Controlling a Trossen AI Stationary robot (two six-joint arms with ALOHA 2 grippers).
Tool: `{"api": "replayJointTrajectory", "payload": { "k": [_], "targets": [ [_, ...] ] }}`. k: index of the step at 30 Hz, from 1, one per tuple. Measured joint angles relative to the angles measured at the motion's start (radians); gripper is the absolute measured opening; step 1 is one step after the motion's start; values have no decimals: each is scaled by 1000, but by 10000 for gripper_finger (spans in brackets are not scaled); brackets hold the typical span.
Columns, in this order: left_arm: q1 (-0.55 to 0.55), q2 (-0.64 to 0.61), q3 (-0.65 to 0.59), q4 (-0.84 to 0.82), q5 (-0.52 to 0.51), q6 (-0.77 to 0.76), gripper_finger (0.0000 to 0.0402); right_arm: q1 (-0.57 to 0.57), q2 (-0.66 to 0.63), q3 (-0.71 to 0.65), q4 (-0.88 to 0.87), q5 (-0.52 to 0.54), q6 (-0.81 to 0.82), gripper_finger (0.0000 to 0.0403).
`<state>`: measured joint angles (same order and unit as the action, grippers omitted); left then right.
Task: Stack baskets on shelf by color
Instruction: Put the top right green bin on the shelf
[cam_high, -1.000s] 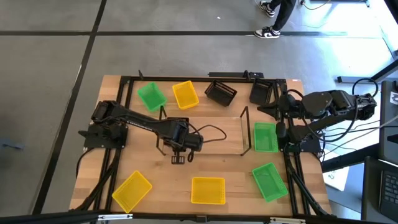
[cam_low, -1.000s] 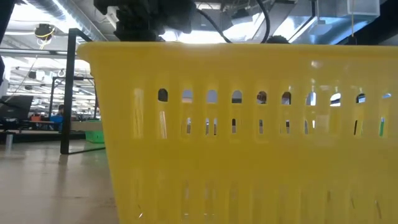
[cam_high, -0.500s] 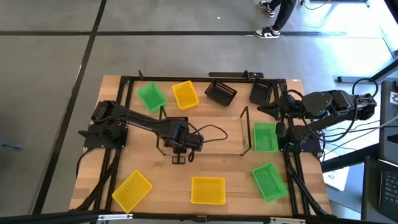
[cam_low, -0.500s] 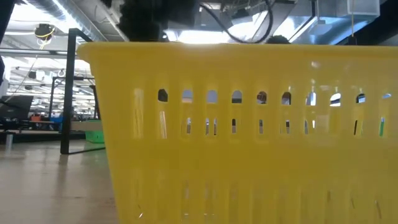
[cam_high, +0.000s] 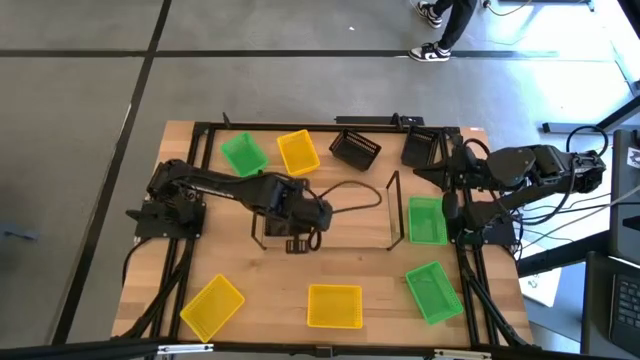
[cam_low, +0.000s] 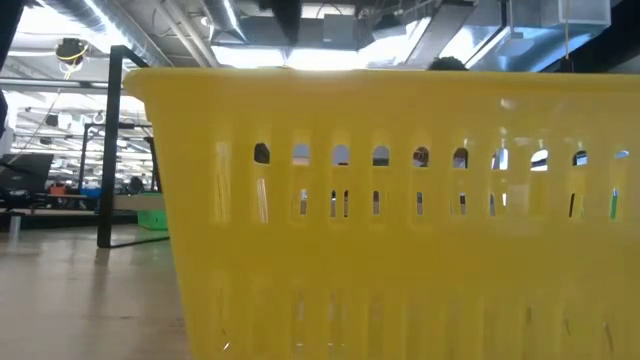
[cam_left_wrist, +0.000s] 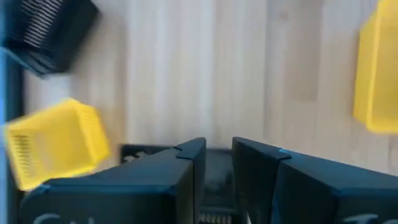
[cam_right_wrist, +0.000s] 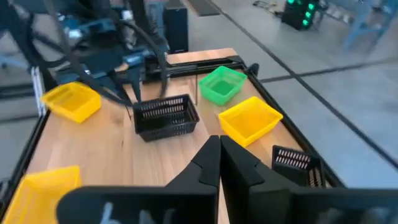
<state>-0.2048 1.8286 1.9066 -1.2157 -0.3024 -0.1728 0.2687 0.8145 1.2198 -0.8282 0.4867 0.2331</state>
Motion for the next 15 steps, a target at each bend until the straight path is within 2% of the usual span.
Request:
{"api": "replayJointTrajectory", "payload": {
  "k": [3, 6, 11, 15],
  "targets": [
    [0, -1, 62, -46, -85, 0, 69, 0, 0, 4, -28, 16, 64, 3],
    [3, -2, 112, -104, -140, 0, 69, 0, 19, 38, -128, 17, 136, 2],
    [40, -28, 160, -138, -141, -2, 69, 0, 102, 161, -395, 6, 273, 1],
    [70, -67, 180, -130, -143, -3, 69, -10, 183, 265, -661, -95, 475, 1]
  ]
}}
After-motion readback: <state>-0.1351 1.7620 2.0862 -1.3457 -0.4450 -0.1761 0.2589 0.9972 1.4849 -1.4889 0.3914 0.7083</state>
